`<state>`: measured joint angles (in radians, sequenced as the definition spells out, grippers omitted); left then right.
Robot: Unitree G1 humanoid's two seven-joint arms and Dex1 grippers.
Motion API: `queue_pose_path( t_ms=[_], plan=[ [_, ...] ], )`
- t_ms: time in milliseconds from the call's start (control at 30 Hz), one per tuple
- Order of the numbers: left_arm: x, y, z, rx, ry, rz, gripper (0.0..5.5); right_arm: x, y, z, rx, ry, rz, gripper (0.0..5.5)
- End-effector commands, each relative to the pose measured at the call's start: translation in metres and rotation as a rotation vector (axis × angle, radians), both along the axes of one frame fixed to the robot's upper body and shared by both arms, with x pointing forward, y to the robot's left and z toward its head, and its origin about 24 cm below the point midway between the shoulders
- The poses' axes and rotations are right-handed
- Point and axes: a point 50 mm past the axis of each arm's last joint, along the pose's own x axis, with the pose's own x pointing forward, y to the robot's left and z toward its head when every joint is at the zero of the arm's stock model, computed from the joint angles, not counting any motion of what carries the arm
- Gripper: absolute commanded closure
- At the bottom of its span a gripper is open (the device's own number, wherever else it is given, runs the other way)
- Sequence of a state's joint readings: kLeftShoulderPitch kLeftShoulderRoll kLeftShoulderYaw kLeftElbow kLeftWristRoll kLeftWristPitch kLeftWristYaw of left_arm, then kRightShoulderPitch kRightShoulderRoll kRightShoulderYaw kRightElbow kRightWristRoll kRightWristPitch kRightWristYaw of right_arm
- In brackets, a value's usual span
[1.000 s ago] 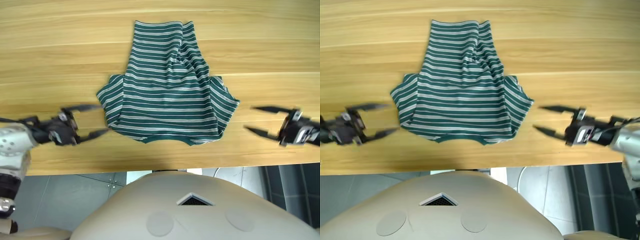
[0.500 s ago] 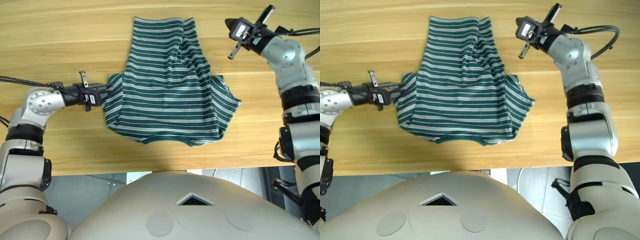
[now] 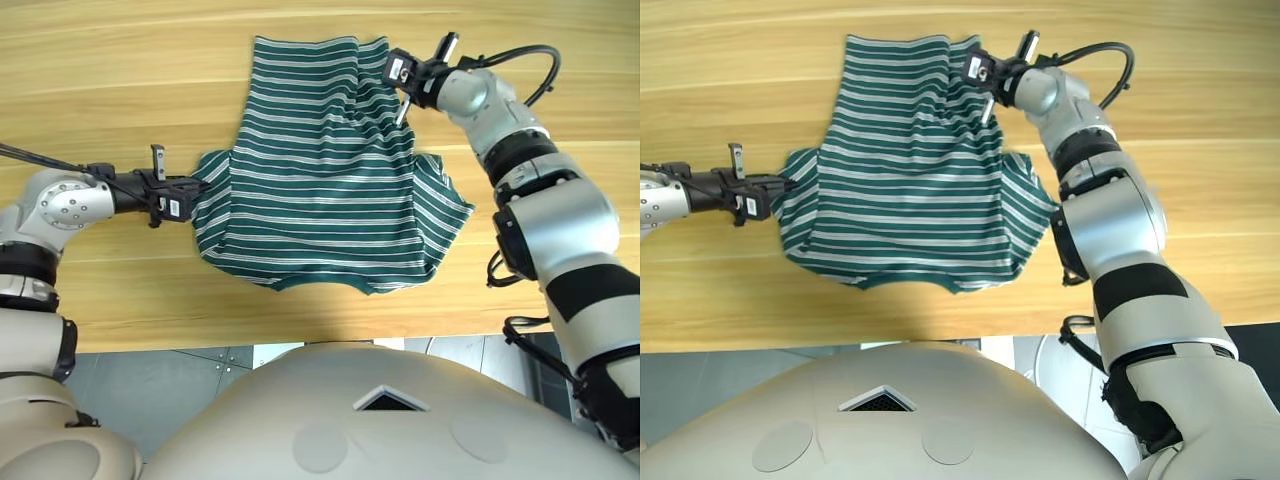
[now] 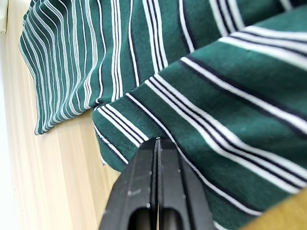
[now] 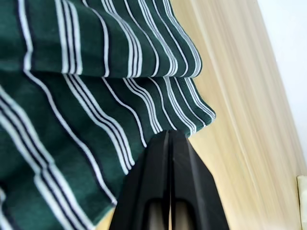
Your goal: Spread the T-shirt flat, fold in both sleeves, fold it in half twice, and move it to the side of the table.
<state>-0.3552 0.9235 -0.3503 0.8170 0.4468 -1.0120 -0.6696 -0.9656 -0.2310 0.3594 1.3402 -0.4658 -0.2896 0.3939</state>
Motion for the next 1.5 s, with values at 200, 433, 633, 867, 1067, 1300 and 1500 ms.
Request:
queue_pose_path(
  t_ms=[200, 433, 633, 867, 1067, 1300, 1500],
  plan=[
    [-0.012, 0.001, -0.021, 0.076, 0.092, -0.009, 5.49, -0.014, -0.013, -0.028, 0.034, 0.111, -0.114, 5.50],
    [-0.020, 0.002, -0.027, 0.050, 0.092, 0.016, 5.49, -0.017, -0.032, -0.035, 0.026, 0.120, -0.206, 5.50],
    [-0.026, 0.003, -0.032, 0.040, 0.102, 0.027, 5.49, -0.016, -0.045, -0.034, 0.012, 0.091, -0.277, 5.50],
    [-0.028, 0.000, -0.033, 0.016, 0.094, 0.027, 5.49, -0.009, -0.042, -0.023, 0.048, 0.025, -0.293, 5.50],
    [-0.019, -0.016, -0.017, -0.129, 0.019, -0.001, 5.49, 0.002, -0.023, 0.002, 0.227, -0.109, -0.244, 5.50],
    [0.009, -0.013, 0.037, -0.226, -0.209, 0.061, 5.49, 0.007, -0.010, 0.027, 0.433, -0.223, -0.168, 5.50],
    [0.008, 0.007, 0.055, -0.086, -0.256, 0.085, 5.49, 0.000, -0.010, 0.025, 0.480, -0.251, -0.104, 5.50]
  ],
)
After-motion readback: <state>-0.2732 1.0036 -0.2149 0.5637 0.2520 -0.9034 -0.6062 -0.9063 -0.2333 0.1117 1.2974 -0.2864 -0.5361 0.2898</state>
